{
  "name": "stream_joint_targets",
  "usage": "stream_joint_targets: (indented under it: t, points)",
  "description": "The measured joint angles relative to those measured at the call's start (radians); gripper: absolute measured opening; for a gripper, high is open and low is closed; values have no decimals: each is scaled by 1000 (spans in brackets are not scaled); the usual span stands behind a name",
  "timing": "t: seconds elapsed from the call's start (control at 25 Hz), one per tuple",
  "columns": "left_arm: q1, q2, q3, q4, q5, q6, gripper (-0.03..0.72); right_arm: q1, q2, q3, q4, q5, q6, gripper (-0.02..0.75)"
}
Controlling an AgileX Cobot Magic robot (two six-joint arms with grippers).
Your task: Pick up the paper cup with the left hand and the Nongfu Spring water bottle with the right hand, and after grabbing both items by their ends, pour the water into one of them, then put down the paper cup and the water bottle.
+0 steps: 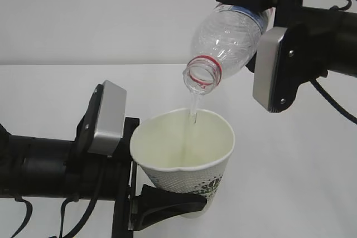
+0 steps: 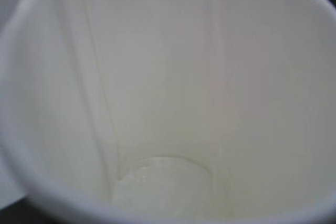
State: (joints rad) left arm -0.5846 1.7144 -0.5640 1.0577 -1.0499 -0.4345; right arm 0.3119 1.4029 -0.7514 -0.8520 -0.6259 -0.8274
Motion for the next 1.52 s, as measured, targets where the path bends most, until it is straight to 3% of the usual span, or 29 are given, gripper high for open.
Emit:
stream_joint_targets:
  t: [1.52]
  points:
    - [0, 0, 0, 0, 2, 0, 492, 0, 0, 0, 0, -3, -20, 445]
